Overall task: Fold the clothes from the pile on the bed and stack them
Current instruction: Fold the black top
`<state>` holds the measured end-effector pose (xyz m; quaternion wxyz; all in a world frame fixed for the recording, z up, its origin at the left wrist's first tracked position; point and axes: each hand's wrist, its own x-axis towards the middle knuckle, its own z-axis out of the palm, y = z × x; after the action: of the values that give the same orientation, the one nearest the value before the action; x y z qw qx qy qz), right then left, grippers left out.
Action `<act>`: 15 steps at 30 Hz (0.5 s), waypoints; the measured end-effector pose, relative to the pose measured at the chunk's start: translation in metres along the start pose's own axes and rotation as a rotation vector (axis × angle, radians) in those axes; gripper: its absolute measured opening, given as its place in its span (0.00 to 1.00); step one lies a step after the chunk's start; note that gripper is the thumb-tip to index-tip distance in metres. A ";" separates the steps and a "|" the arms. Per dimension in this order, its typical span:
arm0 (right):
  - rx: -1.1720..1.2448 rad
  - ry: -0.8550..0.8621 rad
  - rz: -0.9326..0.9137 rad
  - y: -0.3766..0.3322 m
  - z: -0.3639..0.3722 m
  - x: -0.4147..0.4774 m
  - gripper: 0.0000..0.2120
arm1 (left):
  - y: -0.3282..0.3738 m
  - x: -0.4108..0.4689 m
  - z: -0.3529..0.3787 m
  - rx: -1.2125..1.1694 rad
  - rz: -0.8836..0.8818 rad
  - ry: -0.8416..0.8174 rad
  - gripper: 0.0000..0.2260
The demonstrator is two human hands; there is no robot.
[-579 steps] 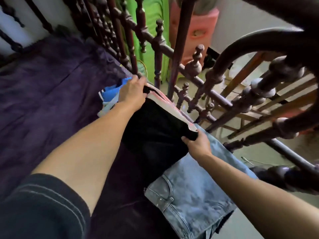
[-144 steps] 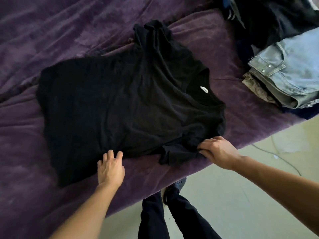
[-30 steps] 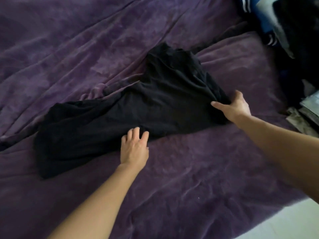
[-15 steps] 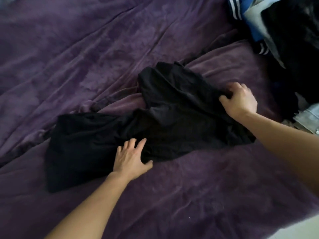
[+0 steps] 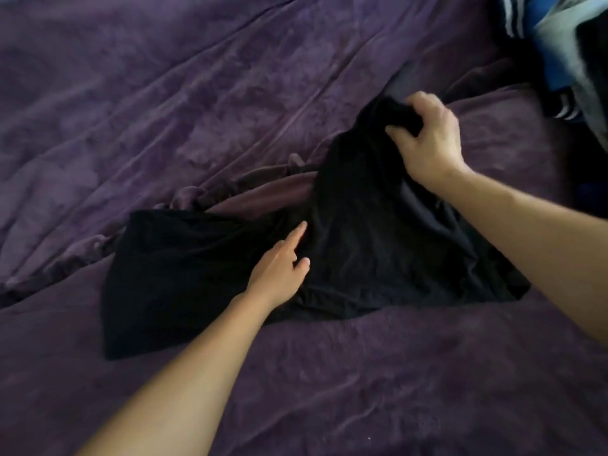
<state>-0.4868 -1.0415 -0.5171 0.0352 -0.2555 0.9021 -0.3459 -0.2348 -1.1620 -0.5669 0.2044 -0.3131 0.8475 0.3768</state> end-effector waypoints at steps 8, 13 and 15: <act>-0.396 -0.568 -0.627 0.063 -0.017 -0.158 0.15 | 0.014 0.016 -0.016 -0.591 -0.364 0.188 0.14; -0.194 -0.366 -0.386 0.082 -0.035 -0.187 0.14 | 0.025 -0.011 0.004 -0.023 0.027 0.543 0.11; -0.197 -0.114 -0.065 0.084 -0.050 -0.174 0.16 | 0.035 -0.023 0.028 0.145 0.353 0.538 0.11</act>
<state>-0.3844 -0.8736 -0.5525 0.0498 -0.3058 0.9196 -0.2414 -0.2385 -1.1137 -0.5535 -0.0737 -0.2344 0.9369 0.2489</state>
